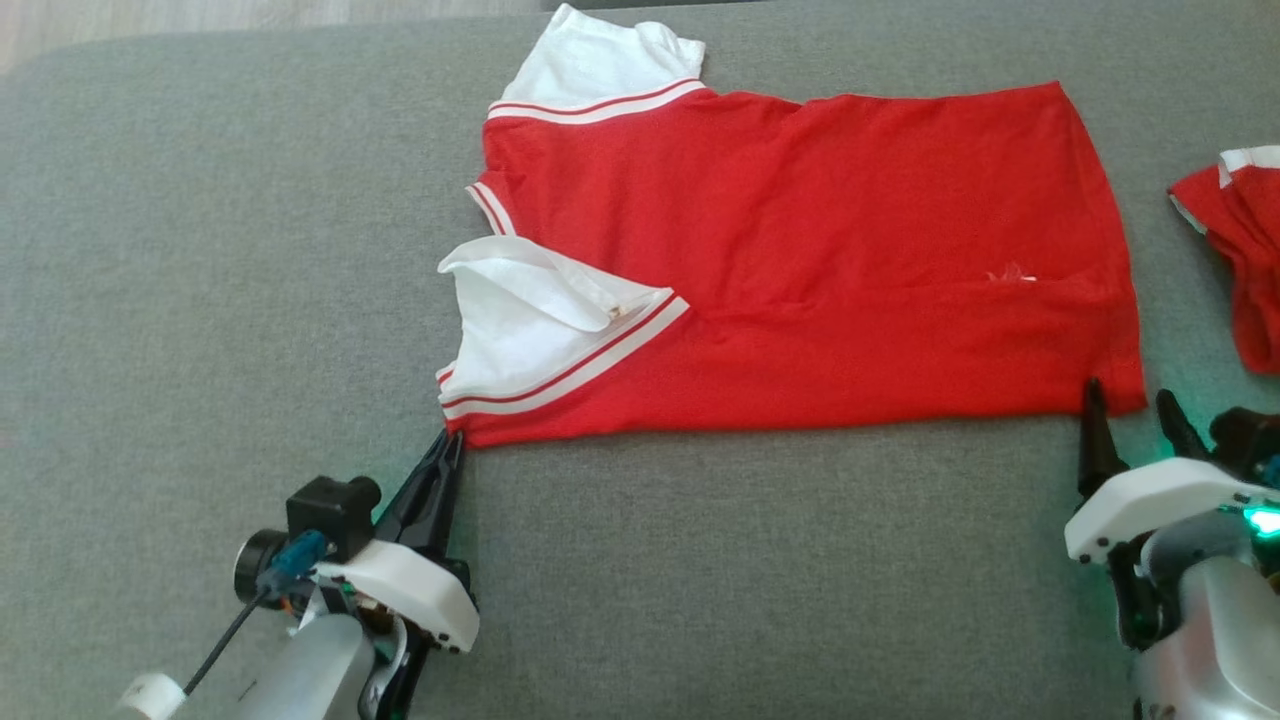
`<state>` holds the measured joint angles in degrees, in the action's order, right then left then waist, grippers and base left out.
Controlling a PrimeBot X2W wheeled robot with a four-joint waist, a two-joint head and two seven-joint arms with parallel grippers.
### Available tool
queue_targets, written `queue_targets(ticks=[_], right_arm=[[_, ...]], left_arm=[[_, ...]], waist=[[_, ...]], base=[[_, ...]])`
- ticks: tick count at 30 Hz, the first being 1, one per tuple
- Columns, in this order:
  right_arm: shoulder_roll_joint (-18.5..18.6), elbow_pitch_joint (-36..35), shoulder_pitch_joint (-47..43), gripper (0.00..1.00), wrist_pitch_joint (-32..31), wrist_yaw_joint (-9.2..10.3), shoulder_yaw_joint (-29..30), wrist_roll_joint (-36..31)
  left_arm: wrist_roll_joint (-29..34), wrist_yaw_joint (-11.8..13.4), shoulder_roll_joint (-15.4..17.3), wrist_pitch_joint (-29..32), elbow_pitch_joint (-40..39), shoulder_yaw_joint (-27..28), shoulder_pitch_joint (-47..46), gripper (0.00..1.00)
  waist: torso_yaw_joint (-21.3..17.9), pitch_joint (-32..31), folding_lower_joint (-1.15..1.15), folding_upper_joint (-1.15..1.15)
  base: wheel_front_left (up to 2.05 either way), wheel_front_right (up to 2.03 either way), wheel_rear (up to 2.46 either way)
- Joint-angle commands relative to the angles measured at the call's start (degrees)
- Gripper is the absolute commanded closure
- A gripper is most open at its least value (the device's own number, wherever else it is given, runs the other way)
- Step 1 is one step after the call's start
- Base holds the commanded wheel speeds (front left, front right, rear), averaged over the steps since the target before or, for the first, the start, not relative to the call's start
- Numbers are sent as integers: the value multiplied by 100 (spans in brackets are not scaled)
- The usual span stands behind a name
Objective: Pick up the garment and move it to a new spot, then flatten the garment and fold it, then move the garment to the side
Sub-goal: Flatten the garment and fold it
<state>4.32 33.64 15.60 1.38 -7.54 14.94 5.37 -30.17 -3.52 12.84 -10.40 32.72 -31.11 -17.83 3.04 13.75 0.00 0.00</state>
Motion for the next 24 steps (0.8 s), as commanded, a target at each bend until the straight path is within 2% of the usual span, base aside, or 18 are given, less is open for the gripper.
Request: queue_targets(ticks=[1, 2, 3, 14, 24], right_arm=[[17, -118, 182, 33, -19, 5, -115, -39], [15, -76, 193, 88, -69, 5, -132, -35], [13, -46, 202, 100, -101, 5, -146, -10], [141, -224, -110, 100, -164, 5, -172, 268], [255, -1351, -1620, 100, -566, 5, 79, 528]], left_arm=[[48, 35, 153, -40, -173, 177, -214, 100], [47, 40, 154, -40, -190, 171, -213, 100], [50, 48, 158, -45, -211, 166, -209, 100], [43, 239, 406, 30, -778, 140, 261, 100], [-26, 619, 910, 611, -2078, -33, 1587, 100]], waist=[[18, -6, 0, 0], [28, -13, 0, 0], [36, -22, 0, 0], [105, -423, 0, 0], [138, -1042, 0, 0]], base=[[0, 0, 0], [0, 0, 0], [0, 0, 0], [0, 0, 0], [0, 0, 0]])
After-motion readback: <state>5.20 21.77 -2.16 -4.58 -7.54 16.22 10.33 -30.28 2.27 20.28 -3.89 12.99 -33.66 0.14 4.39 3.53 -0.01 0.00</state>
